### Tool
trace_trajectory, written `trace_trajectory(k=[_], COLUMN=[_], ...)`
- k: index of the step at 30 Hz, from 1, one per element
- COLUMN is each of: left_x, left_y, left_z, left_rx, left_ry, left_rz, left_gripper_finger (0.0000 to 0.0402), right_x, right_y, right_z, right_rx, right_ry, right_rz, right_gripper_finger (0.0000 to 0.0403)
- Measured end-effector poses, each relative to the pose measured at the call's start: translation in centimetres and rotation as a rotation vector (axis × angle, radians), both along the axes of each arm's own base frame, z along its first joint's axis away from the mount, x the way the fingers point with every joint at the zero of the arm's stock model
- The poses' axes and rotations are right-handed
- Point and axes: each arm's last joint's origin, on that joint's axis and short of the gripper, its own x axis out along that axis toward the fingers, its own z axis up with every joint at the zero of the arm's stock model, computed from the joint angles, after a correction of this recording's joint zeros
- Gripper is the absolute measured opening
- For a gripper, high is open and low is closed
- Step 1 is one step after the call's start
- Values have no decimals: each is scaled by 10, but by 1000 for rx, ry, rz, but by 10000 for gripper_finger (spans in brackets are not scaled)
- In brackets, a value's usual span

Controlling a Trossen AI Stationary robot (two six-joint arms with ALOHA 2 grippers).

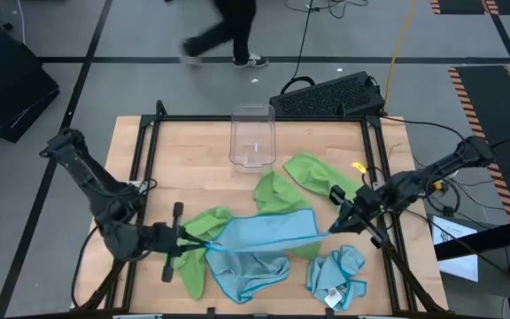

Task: Fold microfiber towels
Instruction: Fold the top left blue towel

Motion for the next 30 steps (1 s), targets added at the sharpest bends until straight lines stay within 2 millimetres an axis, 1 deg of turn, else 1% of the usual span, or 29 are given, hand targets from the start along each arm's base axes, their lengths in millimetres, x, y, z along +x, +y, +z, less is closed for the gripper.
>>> trace_trajectory(k=[2, 5, 9, 12, 14, 17, 19, 21, 24, 27, 30], left_x=[-1, -1, 5, 11, 14, 18, 19, 18, 16, 17, 20], left_y=[1, 1, -3, -11, -20, -32, -35, -33, -22, -5, 12], left_z=[-5, -13, -26, -34, -39, -41, -43, -47, -58, -70, -77], left_rx=[-2, -41, -74, -101, -101, -78, -69, -57, -38, -60, -102], left_ry=[38, 95, 158, 191, 197, 159, 144, 160, 218, 305, 359], left_rz=[19, 48, 79, 39, -19, -96, -76, 3, 164, 314, 439], left_gripper_finger=[4, 3, 7, 3, 4, 8, 8, 4, 7, 6, 4], right_x=[0, 0, 1, 4, 5, 6, 8, 11, 16, 19, 21], right_y=[2, 3, 9, 19, 27, 36, 40, 41, 40, 40, 42], right_z=[-7, -18, -34, -44, -53, -62, -67, -73, -80, -87, -93], right_rx=[-25, -42, -56, -40, -43, -68, -87, -108, -144, -171, -169], right_ry=[68, 189, 339, 402, 441, 487, 504, 516, 526, 545, 577], right_rz=[-6, -66, -117, -81, -56, -31, -53, -132, -244, -313, -324], right_gripper_finger=[4, 4, 4, 4, 4, 4, 4, 4, 4, 4, 4])
